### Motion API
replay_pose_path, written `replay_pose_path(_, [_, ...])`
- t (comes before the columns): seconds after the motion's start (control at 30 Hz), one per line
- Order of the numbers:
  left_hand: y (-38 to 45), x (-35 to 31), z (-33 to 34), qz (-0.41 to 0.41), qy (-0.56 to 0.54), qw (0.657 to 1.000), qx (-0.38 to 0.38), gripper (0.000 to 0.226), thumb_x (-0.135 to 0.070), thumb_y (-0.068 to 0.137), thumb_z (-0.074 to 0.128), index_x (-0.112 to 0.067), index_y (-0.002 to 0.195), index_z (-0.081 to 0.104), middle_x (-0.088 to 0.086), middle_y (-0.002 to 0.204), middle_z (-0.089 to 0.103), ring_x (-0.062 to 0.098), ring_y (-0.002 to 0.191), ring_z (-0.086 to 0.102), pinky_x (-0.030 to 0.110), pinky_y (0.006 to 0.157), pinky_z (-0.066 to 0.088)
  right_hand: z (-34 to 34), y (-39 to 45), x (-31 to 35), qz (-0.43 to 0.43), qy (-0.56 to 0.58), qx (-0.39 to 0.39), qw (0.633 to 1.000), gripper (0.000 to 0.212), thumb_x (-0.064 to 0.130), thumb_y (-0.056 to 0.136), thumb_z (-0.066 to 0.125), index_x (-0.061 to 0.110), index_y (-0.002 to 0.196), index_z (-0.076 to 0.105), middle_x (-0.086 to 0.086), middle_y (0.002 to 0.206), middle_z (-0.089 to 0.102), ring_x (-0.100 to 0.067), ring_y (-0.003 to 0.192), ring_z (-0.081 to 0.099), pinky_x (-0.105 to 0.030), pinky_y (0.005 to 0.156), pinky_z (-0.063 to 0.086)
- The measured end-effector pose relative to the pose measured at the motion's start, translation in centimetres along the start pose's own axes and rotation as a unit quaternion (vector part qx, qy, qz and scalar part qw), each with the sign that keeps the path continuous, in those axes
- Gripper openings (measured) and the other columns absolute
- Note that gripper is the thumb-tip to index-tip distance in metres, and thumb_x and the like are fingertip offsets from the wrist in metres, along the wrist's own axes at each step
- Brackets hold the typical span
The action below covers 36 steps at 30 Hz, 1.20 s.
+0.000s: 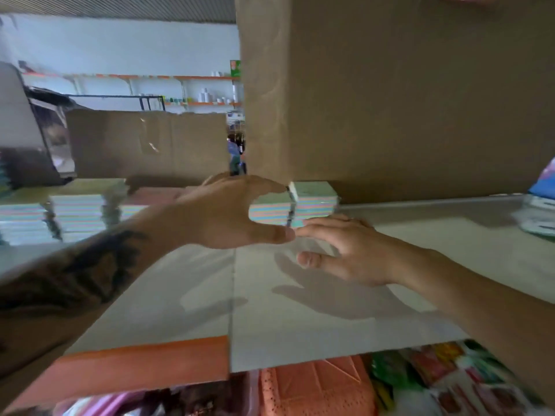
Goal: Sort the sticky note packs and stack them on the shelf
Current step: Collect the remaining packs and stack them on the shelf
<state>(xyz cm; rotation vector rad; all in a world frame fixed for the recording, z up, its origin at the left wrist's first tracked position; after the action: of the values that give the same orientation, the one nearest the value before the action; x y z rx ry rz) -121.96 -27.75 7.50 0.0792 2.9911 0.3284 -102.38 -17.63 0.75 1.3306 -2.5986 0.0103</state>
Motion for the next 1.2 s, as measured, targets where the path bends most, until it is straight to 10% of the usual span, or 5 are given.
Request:
replay_pose_path(0.87, [24.3, -38.4, 17.1, 0.089, -0.073, 0.987, 0.11, 0.083, -0.067, 0.085, 0.068, -0.032, 0.154, 0.037, -0.012, 0.157, 0.042, 0.015, 0.141, 0.041, 0.04, 0.117, 0.035, -10.2, -23.0, -41.0, 0.18, -0.017, -0.103, 0.978, 0.07, 0.071, 0.082, 0.066, 0.042, 0.143, 0.045, 0.013, 0.145, 0.055, -0.017, 0.13, 0.052, -0.047, 0.108, 0.041])
replay_pose_path(1.07, [29.0, -42.7, 18.2, 0.135, -0.166, 0.958, 0.189, 0.091, -0.023, 0.078, 0.085, -0.02, 0.154, 0.036, -0.007, 0.148, 0.05, 0.009, 0.129, 0.048, 0.022, 0.11, 0.037, -10.1, -23.9, -43.0, 0.176, 0.041, -0.102, 0.978, 0.056, 0.058, 0.086, 0.072, 0.041, 0.136, 0.052, 0.016, 0.128, 0.064, -0.011, 0.112, 0.061, -0.04, 0.095, 0.051])
replay_pose_path(1.2, [31.1, -43.5, 17.9, 0.15, -0.109, 0.958, 0.22, 0.079, -0.021, 0.087, 0.078, -0.029, 0.154, 0.038, -0.017, 0.134, 0.043, 0.001, 0.113, 0.043, 0.0, 0.078, 0.033, -10.3, -24.2, -43.1, 0.166, 0.058, -0.113, 0.978, 0.05, 0.046, 0.087, 0.077, 0.041, 0.13, 0.053, 0.014, 0.121, 0.068, -0.007, 0.102, 0.062, -0.031, 0.088, 0.053])
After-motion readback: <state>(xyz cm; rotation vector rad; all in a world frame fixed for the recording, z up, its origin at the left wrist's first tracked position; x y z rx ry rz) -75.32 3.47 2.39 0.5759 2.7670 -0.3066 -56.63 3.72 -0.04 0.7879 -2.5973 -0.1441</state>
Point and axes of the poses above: each hand's wrist, its own y-axis towards the middle knuckle, its own z-axis out of the palm, x = y × z, the point moved 3 cm from there along y, towards the middle knuckle
